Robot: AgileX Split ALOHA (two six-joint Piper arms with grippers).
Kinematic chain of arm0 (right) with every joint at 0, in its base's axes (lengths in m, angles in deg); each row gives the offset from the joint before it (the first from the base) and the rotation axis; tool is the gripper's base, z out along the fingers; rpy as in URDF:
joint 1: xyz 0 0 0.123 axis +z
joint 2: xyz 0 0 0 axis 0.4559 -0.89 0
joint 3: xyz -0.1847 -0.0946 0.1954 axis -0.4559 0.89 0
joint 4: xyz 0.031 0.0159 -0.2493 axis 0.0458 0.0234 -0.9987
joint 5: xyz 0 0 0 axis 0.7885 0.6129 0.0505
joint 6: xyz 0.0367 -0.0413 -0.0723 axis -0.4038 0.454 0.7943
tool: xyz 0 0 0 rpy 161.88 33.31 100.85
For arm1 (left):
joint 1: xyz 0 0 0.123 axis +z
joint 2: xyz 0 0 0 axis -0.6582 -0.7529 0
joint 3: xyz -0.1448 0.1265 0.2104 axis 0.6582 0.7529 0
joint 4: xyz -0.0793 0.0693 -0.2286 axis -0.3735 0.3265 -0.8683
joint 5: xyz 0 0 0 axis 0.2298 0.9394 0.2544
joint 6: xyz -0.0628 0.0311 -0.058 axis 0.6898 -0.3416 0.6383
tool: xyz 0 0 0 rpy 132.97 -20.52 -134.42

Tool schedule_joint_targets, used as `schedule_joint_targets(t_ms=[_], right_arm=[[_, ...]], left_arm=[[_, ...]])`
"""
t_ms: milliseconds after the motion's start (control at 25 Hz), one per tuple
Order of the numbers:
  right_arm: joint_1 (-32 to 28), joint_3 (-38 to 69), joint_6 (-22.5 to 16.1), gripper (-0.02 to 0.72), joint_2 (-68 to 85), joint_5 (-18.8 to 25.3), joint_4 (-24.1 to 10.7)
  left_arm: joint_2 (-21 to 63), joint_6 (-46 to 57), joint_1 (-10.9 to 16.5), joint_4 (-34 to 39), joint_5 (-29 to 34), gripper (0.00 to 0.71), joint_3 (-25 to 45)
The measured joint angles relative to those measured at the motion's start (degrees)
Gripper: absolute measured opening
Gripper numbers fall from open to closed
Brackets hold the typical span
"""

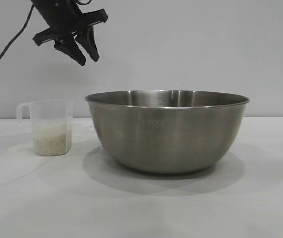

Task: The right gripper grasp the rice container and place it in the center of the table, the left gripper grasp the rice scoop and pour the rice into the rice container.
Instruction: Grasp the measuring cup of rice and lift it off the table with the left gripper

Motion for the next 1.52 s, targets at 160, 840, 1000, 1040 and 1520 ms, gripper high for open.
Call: schedule_joint_targets(t_ms=[160, 840, 1000, 1040, 1520], right_arm=[[0.0, 0.0, -6.57, 0.321, 4.3, 9.85, -2.79], [0.0, 4.27, -17.22, 0.321, 35.32, 12.65, -17.76], [0.0, 4.64, -17.22, 0.321, 35.93, 12.65, -17.88], [0.0, 4.64, -17.22, 0.321, 35.93, 12.65, -18.0], [0.0, 6.86, -16.61, 0.321, 35.93, 6.97, -20.84]], left_arm=[[0.72, 0.0, 0.0, 0.34, 0.19, 0.218, 0.0], [1.05, 0.0, 0.0, 1.49, 1.0, 0.218, 0.0], [2.23, 0.0, 0.0, 2.93, 1.0, 0.218, 0.0], [2.47, 0.0, 0.0, 2.99, 1.0, 0.218, -0.03], [4.28, -3.3, 0.0, 4.15, 1.26, 0.218, 1.26]])
